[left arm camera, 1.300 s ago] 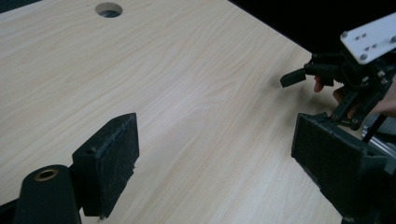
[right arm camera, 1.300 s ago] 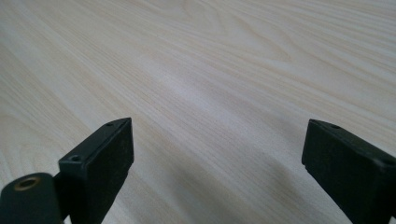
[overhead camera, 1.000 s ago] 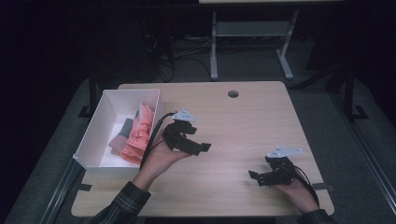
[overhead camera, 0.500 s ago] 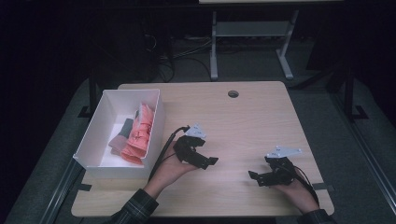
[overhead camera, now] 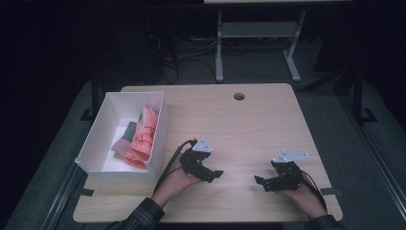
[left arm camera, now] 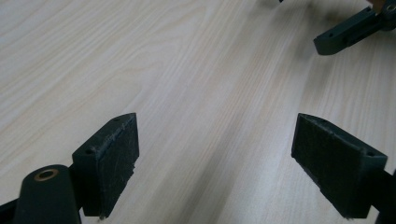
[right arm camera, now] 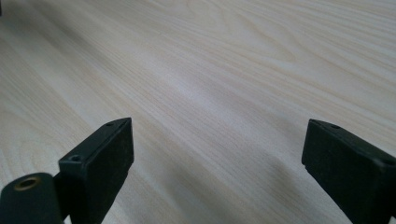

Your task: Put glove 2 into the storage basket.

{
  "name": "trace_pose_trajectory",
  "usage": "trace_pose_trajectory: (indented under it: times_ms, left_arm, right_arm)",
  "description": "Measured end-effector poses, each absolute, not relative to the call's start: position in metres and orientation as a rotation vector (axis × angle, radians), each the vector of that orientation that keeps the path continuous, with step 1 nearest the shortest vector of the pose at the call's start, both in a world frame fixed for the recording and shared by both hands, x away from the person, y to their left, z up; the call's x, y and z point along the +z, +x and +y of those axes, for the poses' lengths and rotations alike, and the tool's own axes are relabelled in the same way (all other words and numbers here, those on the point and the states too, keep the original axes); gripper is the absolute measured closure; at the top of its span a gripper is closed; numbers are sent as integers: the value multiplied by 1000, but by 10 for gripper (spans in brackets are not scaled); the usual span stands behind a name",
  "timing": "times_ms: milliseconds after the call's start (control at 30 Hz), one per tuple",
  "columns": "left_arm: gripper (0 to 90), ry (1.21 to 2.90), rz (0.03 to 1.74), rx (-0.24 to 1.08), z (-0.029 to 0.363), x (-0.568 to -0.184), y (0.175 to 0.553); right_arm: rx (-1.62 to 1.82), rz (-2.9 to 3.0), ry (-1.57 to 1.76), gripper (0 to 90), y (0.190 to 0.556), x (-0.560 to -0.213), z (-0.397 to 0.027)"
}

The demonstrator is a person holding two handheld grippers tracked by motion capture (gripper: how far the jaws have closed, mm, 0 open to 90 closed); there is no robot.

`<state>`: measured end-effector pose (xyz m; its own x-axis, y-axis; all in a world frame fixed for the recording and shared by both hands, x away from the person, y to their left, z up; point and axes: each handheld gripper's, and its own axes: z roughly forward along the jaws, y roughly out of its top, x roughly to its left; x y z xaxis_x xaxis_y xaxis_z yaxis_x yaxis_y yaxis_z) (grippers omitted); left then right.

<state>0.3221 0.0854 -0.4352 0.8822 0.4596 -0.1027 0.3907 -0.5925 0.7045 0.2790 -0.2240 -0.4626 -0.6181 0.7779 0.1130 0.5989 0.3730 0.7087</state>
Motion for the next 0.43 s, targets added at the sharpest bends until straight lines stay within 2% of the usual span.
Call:
trace_pose_trajectory:
  times_ms: [433]
  left_arm:
    - [147, 2297, 601, 123, 86, -446, 320]
  right_arm:
    - [1080, 2393, 1229, 88, 278, -462, -223]
